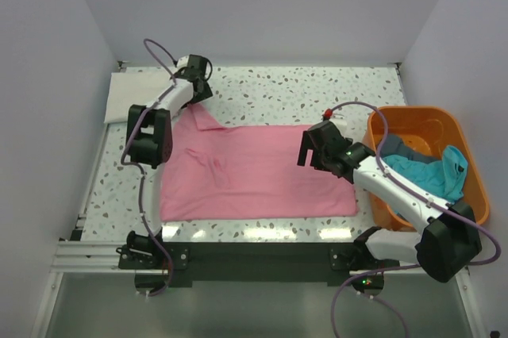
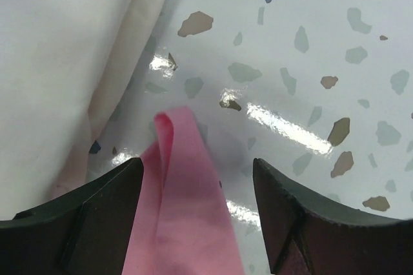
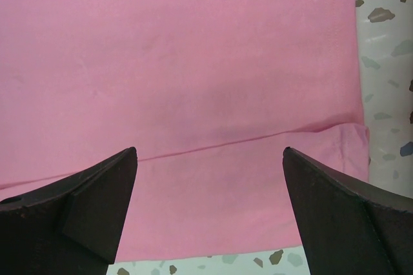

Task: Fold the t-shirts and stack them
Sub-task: Fold the tshirt

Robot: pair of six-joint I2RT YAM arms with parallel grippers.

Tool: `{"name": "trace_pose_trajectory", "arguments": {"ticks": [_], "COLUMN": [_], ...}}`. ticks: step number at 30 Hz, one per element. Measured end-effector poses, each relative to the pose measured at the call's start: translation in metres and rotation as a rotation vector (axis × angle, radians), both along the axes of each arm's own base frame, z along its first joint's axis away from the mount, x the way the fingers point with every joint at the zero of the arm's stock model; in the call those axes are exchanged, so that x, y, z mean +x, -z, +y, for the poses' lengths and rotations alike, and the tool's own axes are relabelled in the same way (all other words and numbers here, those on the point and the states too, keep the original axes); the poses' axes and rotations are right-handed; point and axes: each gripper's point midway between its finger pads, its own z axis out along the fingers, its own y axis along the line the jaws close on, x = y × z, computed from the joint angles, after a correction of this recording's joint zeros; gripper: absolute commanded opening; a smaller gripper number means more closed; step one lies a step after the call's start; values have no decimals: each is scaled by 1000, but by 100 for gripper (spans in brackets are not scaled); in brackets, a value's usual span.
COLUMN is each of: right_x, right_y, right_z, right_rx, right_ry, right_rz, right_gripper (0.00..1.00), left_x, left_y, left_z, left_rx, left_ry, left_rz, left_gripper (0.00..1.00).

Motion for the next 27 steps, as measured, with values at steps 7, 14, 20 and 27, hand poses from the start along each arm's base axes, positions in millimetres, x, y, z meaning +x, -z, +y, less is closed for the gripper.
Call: {"name": "trace_pose_trajectory", "arguments": {"ticks": [7, 14, 20, 27], "right_x": [0, 1, 39, 113], "right_y": [3, 7, 5, -15], "right_z": [-9, -16, -27, -32], "right_rx": [-26, -46, -152, -215], "right_ry": [22, 44, 135, 254], "right_rz": [11, 23, 40, -5], "right_gripper": [99, 99, 99, 99], "left_x": [8, 11, 9, -11], "left_y": [17, 14, 11, -9], "left_z": [3, 3, 2, 1], "left_rx": [38, 44, 37, 13], "left_ry": [18, 29, 37, 54], "left_rz": [20, 11, 13, 14], "left_gripper": [36, 0, 0, 0]}}
